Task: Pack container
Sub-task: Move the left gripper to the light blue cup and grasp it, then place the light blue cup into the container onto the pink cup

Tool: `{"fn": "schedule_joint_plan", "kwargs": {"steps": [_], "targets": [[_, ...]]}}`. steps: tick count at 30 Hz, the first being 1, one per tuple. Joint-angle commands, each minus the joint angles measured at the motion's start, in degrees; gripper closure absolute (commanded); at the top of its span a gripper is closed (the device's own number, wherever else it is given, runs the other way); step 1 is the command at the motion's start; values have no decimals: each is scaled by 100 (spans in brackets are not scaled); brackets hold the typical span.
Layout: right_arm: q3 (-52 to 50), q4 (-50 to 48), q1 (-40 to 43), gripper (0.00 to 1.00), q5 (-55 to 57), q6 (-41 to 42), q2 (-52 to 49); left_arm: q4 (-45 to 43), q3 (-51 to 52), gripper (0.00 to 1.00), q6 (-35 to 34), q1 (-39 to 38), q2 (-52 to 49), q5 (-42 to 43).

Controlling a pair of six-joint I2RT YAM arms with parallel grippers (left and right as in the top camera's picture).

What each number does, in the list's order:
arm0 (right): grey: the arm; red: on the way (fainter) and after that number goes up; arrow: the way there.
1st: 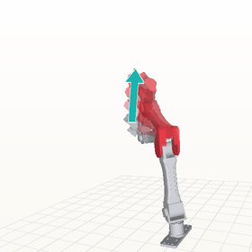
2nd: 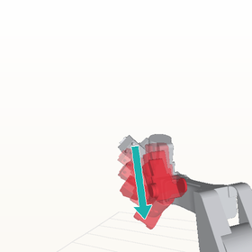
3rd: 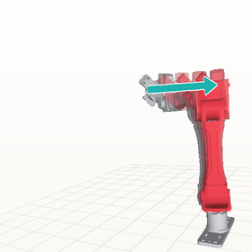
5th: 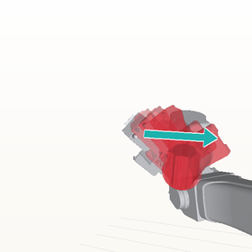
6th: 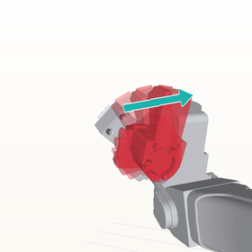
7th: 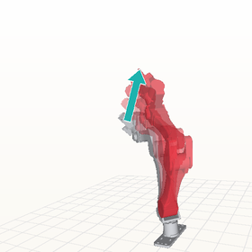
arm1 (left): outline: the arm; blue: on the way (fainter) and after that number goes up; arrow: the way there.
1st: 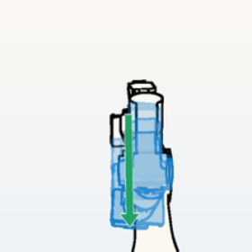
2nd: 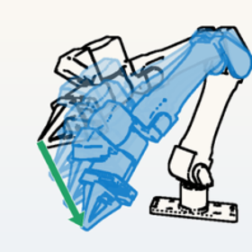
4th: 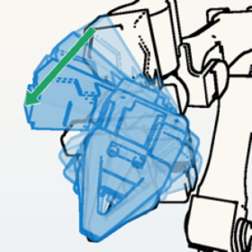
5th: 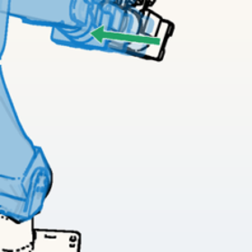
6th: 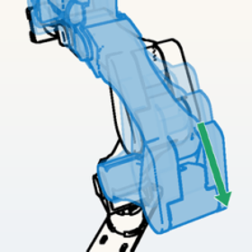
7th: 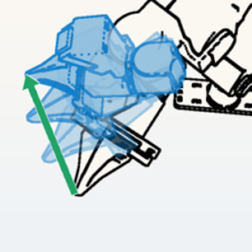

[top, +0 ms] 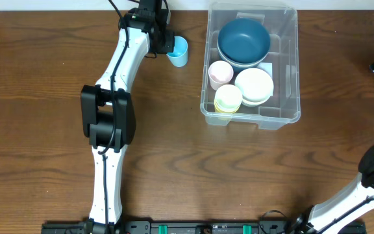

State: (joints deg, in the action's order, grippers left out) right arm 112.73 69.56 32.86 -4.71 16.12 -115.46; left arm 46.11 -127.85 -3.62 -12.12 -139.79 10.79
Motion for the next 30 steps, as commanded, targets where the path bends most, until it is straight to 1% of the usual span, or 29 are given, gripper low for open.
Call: {"fn": "schedule_joint_plan", "kwargs": {"steps": [1, 5, 9, 12, 16, 20, 30], "targets": [[2, 7, 20, 1, -22, 57, 74, 35, -2, 94, -9, 13, 680, 59], [2, 7, 20, 1, -22, 57, 74, 197, -2, 94, 63, -122, 1425, 59], [2, 7, 20, 1, -22, 57, 76, 402, 0, 94, 299, -428, 2146, 59], [2, 7, 20, 1, -22, 57, 76, 634, 0, 94, 321, -730, 2358, 59], [2, 7, 20, 1, -22, 57, 74, 1139, 35, 94, 625, -1207, 2317, 59], [2, 7, 20, 1, -22, 57, 74, 1187, 138, 94, 691, -1556, 2253, 55], [2, 7, 20, 1, -22, 57, 74, 964, 201, 94, 695, -1582, 1832, -33]]}}
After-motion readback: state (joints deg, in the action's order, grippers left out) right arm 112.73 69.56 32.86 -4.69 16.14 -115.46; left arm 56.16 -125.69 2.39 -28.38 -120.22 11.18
